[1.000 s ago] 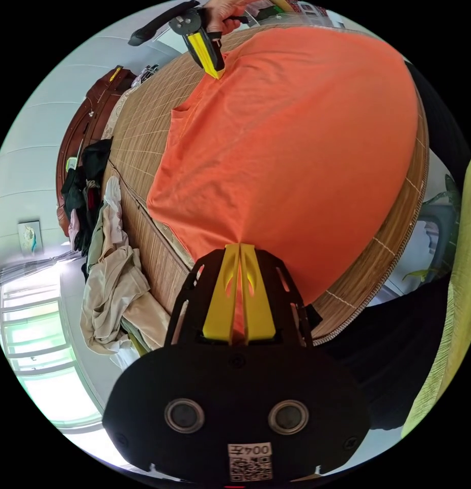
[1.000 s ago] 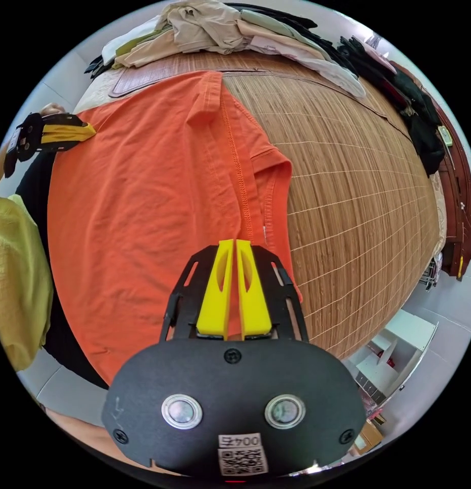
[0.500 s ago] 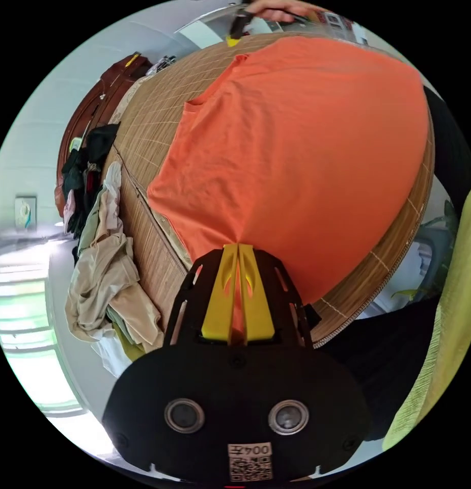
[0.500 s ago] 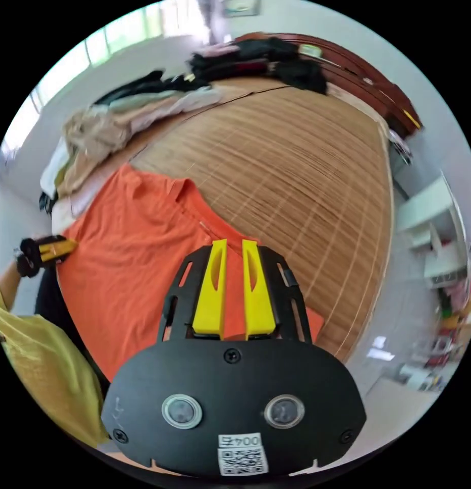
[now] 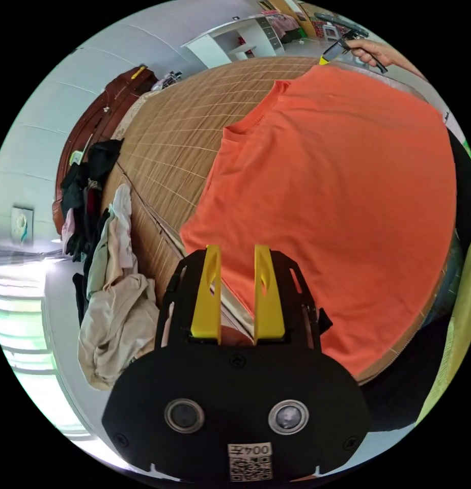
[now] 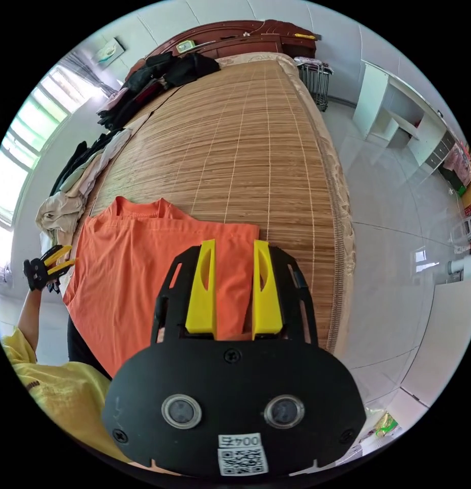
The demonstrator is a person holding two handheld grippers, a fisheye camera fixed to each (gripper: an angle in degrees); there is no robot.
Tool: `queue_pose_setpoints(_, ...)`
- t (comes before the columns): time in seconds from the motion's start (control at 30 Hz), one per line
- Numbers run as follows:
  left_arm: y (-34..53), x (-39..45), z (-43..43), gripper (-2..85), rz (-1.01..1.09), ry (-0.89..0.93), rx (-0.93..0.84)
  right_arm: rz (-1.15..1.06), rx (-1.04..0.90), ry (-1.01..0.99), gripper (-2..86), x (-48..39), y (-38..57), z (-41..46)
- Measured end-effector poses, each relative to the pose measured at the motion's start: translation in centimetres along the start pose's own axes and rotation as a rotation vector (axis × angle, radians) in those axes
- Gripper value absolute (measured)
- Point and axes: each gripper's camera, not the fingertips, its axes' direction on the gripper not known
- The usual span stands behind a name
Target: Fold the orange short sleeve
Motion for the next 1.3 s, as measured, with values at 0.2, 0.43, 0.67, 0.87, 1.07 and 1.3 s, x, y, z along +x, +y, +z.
queue_pose_setpoints(0.2,-3.5,-5.7,5.6,9.9,-0.026,0.107,-0.042,-0.026,-0.051,0.037,4.4,-1.8,1.1,2.6)
queue_pose_setpoints(0.43,-2.6,-10.2,8.7,10.1,-0.134,0.294,-0.036,0.046,0.025,0.156,-0.5,-0.1,4.0,2.7)
queue_pose_setpoints(0.67,-2.1,-11.0,5.8,10.8,-0.167,0.168,0.027,0.090,0.188,0.206,2.9,-2.4,6.4,0.3)
queue_pose_setpoints(0.87,-1.9,-11.6,7.1,9.6,-0.197,0.155,-0.032,-0.086,0.078,0.236,5.3,-8.2,6.7,3.1)
queue_pose_setpoints(1.07,4.9,-12.8,-2.8,9.1,-0.288,0.073,0.068,-0.126,0.136,0.209,4.5,-11.3,10.5,-0.9)
queue_pose_setpoints(1.3,16.9,-4.5,-8.2,7.1,-0.454,0.124,0.039,-0.198,0.071,0.154,4.3,-16.2,21.9,-3.4)
